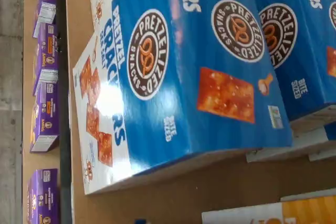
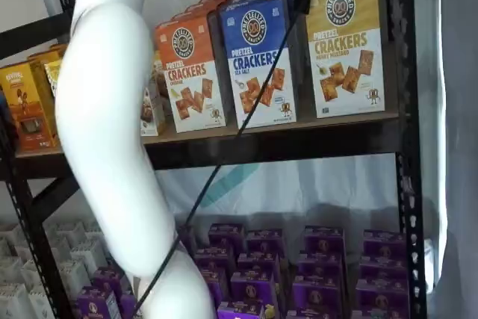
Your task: Retrieve the yellow and white box located on the top shelf, the sixth one from the left
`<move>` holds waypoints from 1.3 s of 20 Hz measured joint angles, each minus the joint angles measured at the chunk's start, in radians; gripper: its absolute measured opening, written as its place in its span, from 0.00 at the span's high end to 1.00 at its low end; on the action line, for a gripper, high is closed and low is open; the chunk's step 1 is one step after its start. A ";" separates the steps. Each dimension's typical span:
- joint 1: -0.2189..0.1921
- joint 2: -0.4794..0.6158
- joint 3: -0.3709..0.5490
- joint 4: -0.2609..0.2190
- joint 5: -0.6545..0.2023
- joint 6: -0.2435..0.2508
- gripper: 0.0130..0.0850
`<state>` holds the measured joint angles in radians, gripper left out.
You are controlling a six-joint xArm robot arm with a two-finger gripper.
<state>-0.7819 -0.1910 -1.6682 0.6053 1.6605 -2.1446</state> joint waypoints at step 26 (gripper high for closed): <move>0.034 0.106 -0.150 -0.078 0.047 0.018 0.00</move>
<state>-0.7475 -0.0848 -1.8179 0.5268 1.7074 -2.1269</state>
